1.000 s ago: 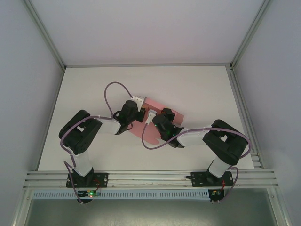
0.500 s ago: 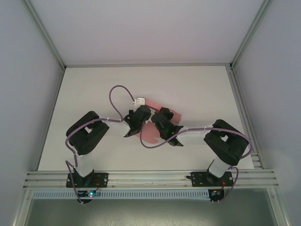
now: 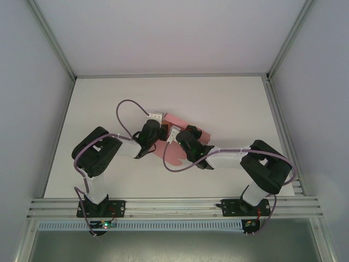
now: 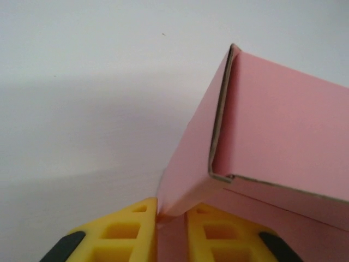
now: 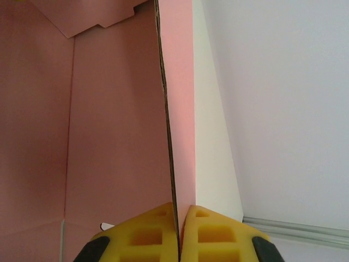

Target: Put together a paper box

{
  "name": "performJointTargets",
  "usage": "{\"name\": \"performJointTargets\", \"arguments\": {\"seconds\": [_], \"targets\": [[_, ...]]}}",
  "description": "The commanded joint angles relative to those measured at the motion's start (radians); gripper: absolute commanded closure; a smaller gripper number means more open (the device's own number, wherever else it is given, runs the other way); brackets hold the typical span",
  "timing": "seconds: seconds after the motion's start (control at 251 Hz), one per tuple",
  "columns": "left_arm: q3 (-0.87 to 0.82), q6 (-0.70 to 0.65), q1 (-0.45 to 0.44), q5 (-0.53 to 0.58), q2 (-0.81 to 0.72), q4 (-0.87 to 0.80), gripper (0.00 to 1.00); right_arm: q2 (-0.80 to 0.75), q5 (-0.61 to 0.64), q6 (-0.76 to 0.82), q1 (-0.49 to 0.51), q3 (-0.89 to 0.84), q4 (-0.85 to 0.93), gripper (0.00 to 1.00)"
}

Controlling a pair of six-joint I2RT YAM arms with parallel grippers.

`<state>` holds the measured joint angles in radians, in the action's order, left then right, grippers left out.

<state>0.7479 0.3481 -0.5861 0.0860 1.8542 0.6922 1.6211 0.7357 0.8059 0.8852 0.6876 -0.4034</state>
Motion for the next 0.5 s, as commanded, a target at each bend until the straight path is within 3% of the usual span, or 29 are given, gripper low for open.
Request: {"name": "performJointTargets", "arguments": {"seconds": [0.0, 0.072, 0.192, 0.363, 0.495], "targets": [[0.014, -0.075, 0.015, -0.133, -0.02, 0.051, 0.75, 0.042, -0.337, -0.037, 0.027, -0.037, 0.211, 1.0], [0.021, -0.097, 0.033, -0.172, -0.022, 0.038, 0.64, 0.041, -0.342, -0.036, 0.023, -0.033, 0.218, 1.0], [0.031, -0.112, 0.063, -0.211, -0.028, 0.012, 0.64, 0.04, -0.353, -0.039, 0.014, -0.03, 0.221, 1.0], [0.044, -0.137, 0.073, -0.186, -0.029, -0.013, 0.87, 0.048, -0.347, -0.037, 0.009, -0.025, 0.229, 1.0], [0.051, -0.113, 0.073, -0.162, -0.023, -0.01, 0.97, 0.046, -0.356, -0.048, 0.01, -0.021, 0.237, 1.0]]}}
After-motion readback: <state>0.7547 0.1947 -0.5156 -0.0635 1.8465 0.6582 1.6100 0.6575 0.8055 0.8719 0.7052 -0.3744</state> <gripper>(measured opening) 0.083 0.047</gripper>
